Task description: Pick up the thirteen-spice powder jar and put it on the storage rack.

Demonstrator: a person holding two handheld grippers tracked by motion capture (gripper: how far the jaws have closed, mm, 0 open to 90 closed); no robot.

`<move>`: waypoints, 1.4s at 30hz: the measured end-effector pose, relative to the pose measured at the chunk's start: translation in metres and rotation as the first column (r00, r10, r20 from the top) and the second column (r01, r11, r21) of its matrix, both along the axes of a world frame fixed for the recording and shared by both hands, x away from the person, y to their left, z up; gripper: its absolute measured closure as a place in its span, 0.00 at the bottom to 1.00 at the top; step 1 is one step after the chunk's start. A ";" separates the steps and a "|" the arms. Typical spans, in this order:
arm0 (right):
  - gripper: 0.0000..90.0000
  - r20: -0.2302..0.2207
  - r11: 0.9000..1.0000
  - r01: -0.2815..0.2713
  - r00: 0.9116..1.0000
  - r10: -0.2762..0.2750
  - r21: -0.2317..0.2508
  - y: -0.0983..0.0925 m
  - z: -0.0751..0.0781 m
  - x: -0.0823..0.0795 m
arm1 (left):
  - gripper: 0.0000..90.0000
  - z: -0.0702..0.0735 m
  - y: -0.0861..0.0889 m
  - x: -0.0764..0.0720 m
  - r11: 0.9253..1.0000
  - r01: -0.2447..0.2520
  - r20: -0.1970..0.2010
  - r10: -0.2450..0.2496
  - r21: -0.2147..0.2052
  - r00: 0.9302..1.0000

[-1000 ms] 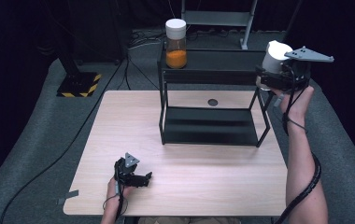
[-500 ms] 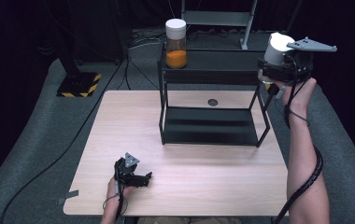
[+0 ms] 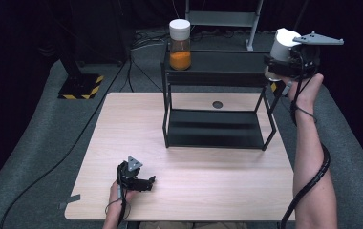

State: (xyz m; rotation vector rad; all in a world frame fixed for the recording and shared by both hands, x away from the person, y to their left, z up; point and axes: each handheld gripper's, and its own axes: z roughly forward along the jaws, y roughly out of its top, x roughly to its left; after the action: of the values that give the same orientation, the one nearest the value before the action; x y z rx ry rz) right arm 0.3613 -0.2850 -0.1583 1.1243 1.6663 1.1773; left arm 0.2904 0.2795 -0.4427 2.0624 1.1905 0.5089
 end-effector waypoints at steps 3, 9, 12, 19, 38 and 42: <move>0.33 -0.005 1.000 0.000 1.000 0.000 -0.001 0.001 0.002 0.003 | 0.04 0.000 0.000 0.000 1.000 0.000 0.000 0.000 0.000 1.000; 0.33 -0.011 1.000 0.001 1.000 -0.001 -0.005 0.003 0.006 0.010 | 0.04 0.000 0.000 0.000 1.000 0.001 -0.001 -0.001 -0.001 1.000; 0.33 -0.013 1.000 0.001 1.000 -0.001 -0.005 0.004 0.008 0.013 | 0.04 0.000 0.000 0.000 1.000 0.000 0.000 0.000 -0.002 1.000; 0.33 -0.024 1.000 0.004 1.000 -0.004 -0.005 0.006 0.014 0.020 | 0.04 0.000 0.000 0.000 1.000 0.001 0.000 -0.001 0.000 1.000; 0.33 -0.071 1.000 0.009 0.997 -0.010 -0.021 0.013 0.025 0.045 | 0.04 0.000 0.000 0.000 1.000 0.000 0.000 0.000 -0.001 1.000; 0.33 -0.085 1.000 0.012 0.996 -0.014 -0.018 0.014 0.026 0.051 | 0.04 0.000 0.000 0.000 1.000 0.001 0.000 -0.001 -0.001 1.000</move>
State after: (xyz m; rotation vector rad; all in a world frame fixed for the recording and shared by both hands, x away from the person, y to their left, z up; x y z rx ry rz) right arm 0.4122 -0.2706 -0.1320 1.1874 1.7271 1.1190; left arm 0.2904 0.2796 -0.4427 2.0624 1.1901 0.5080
